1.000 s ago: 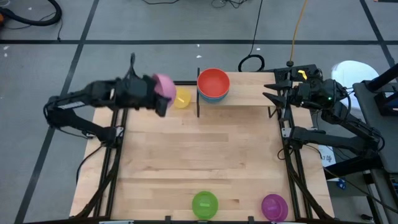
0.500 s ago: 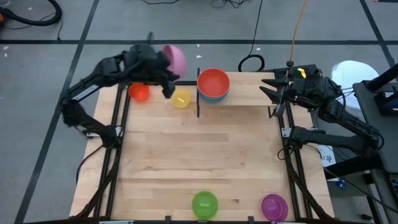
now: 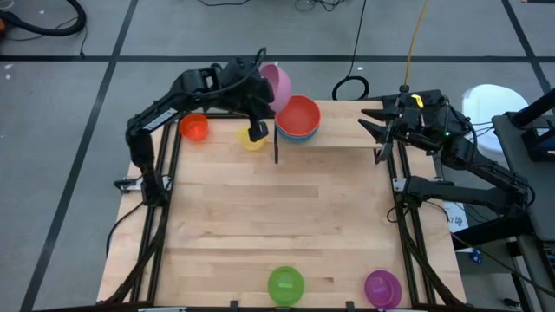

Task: Place and stack bowls onto a shelf
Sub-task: Stack the pink bowl on top of the orange bowl on the shelf

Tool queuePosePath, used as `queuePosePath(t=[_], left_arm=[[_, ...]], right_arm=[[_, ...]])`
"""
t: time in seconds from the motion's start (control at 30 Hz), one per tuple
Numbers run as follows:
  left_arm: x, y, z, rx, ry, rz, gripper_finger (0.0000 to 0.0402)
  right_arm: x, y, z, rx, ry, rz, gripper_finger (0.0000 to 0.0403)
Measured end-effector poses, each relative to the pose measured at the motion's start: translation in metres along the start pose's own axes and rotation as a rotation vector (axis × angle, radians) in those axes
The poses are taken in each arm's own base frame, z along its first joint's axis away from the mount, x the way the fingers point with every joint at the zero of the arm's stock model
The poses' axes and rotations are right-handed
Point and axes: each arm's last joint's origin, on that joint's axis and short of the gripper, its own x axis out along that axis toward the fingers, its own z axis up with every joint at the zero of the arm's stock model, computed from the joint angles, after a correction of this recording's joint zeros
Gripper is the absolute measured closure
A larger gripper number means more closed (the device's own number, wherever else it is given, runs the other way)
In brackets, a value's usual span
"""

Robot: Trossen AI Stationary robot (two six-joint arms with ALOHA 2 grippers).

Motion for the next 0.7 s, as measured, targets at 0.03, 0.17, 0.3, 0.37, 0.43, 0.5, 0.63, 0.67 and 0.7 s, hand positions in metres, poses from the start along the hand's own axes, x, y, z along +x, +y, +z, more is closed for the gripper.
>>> queuePosePath(t=[0.03, 0.17, 0.3, 0.37, 0.43, 0.5, 0.63, 0.67, 0.7], left_arm=[[0.003, -0.001, 0.001, 0.011, -0.005, 0.000, 0.0398], [0.011, -0.003, 0.003, 0.037, -0.008, -0.004, 0.0398], [0.024, -0.005, 0.002, 0.056, 0.022, -0.015, 0.0398], [0.030, -0.008, 0.003, 0.080, 0.027, -0.026, 0.0398], [0.039, -0.010, 0.002, 0.091, 0.048, -0.038, 0.0398], [0.048, -0.012, 0.002, 0.104, 0.065, -0.047, 0.0398], [0.063, -0.015, 0.000, 0.117, 0.102, -0.062, 0.0398], [0.064, -0.015, 0.000, 0.118, 0.106, -0.067, 0.0398], [0.066, -0.016, -0.001, 0.124, 0.115, -0.073, 0.0398]], right_arm=[[0.000, 0.000, 0.000, 0.000, 0.000, -0.002, 0.0284], [0.000, -0.002, 0.000, 0.000, 0.007, -0.052, 0.0284], [0.000, -0.003, 0.000, -0.016, 0.013, -0.088, 0.0284], [0.000, -0.003, -0.001, -0.018, 0.017, -0.096, 0.0284], [0.000, -0.003, -0.001, -0.019, 0.022, -0.097, 0.0284], [0.000, -0.003, -0.002, -0.018, 0.034, -0.096, 0.0284], [0.000, -0.003, -0.003, -0.017, 0.044, -0.095, 0.0284], [0.000, -0.003, -0.003, -0.018, 0.043, -0.096, 0.0284], [0.000, -0.003, -0.003, -0.018, 0.042, -0.096, 0.0284]])
